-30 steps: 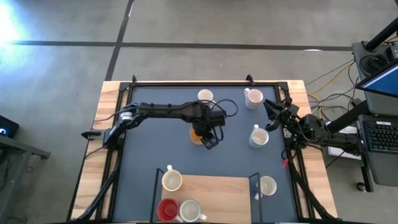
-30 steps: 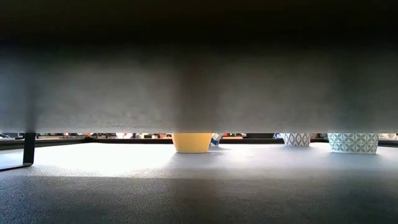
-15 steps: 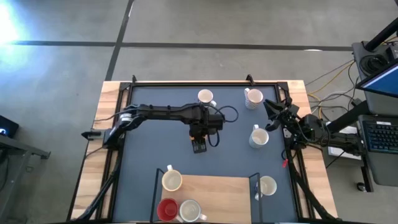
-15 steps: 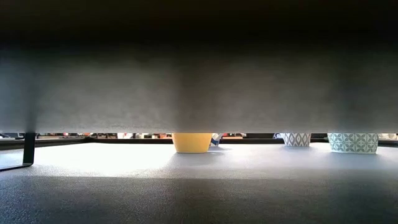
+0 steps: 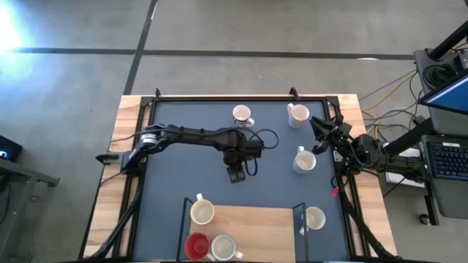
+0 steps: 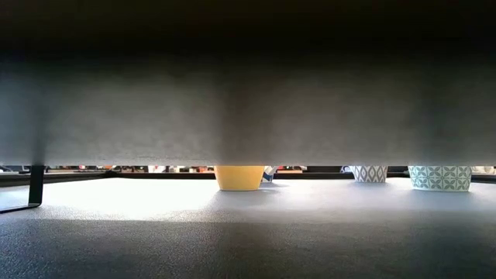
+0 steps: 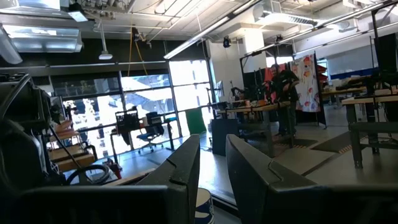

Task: Place coffee mugs
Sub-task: Put the yellow mug on the shelf

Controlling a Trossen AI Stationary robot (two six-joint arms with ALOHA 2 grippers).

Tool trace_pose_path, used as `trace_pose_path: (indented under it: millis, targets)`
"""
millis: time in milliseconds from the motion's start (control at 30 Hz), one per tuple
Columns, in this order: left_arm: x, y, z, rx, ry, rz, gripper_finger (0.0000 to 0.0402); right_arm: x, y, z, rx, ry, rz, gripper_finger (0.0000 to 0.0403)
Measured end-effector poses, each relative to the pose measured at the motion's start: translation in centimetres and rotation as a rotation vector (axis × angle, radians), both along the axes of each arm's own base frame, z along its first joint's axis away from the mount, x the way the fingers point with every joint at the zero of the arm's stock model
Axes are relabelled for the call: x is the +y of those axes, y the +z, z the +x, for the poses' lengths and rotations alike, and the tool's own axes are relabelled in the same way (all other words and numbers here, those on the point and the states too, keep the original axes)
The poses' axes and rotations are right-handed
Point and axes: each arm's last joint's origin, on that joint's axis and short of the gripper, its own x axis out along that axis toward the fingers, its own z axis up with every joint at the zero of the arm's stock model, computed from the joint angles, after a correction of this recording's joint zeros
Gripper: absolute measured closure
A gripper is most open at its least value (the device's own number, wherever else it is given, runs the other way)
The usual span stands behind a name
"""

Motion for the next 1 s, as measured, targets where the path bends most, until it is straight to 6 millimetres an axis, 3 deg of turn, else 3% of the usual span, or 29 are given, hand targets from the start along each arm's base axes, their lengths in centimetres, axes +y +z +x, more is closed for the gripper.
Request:
trace_pose_path:
  millis: [200,533,1000]
  targets:
    - [0.0,0.0,0.1,-0.002,0.094,-0.023,0.0391,0.0,0.0,0.0,0.0,0.0,0.0,0.0335]
    - [-2.0,0.7,-0.2,0.0,0.27,-0.074,0.0395,0.0,0.0,0.0,0.0,0.0,0.0,0.0335]
    - [-7.1,5.0,-0.8,-0.099,0.379,-0.207,0.0396,0.0,0.0,0.0,0.0,0.0,0.0,0.0335]
